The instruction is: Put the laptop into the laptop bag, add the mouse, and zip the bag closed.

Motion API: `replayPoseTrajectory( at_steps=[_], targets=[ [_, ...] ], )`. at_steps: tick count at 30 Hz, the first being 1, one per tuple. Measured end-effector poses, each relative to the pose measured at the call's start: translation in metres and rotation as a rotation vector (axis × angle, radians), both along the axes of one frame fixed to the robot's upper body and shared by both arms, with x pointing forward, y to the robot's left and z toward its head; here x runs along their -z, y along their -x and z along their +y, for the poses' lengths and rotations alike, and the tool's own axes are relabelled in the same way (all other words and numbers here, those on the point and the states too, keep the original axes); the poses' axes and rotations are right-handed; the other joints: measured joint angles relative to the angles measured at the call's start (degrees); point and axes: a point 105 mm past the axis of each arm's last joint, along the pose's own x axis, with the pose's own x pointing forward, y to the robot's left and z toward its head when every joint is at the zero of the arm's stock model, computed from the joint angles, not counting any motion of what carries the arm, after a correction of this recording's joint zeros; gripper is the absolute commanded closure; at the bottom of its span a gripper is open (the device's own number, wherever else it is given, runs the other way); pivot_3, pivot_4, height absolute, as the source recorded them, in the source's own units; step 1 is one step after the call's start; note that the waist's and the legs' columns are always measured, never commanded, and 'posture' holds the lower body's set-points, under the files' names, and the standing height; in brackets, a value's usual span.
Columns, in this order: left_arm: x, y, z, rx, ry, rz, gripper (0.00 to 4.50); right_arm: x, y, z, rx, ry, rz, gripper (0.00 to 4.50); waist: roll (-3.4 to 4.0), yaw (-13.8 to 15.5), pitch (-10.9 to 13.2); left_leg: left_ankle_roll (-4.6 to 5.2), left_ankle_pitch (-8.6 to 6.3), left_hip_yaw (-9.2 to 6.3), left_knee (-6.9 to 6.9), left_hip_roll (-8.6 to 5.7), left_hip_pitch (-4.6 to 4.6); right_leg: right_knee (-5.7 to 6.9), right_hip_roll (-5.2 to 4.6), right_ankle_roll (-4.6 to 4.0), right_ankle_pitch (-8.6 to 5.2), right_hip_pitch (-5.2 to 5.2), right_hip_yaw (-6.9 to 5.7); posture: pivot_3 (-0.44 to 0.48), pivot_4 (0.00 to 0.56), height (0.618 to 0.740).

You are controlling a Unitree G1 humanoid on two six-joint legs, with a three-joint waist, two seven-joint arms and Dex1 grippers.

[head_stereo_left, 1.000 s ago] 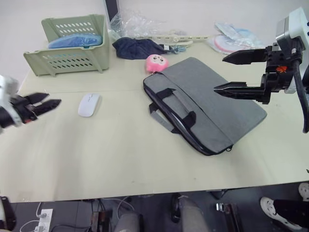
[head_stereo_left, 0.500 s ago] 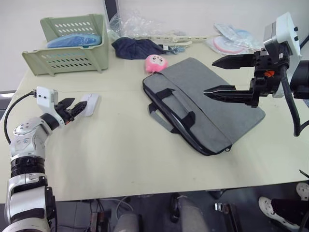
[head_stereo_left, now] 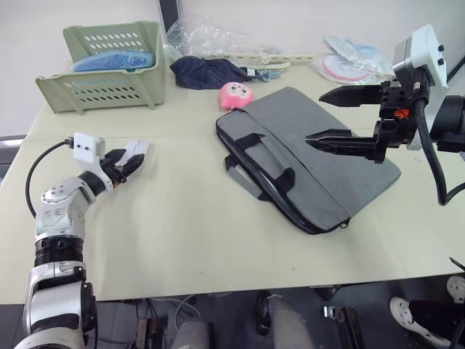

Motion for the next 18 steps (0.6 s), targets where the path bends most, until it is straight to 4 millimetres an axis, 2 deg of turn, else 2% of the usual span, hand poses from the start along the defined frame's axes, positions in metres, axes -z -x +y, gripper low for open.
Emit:
replayPoseTrajectory(
  at_steps=[18],
  targets=[
    [0.0036,-0.0066,0.0061,-0.069,-0.031,-0.025,1.4,0.004,0.0001,-0.0056,0.021,-0.017,0.008,0.01,-0.02,0.02,-0.01,0.01,0.0,0.01,0.02,-0.01,0.0,0.1,-0.03,0.0,0.0,0.01,0.03,0.0,0.15,0.74]
  ],
)
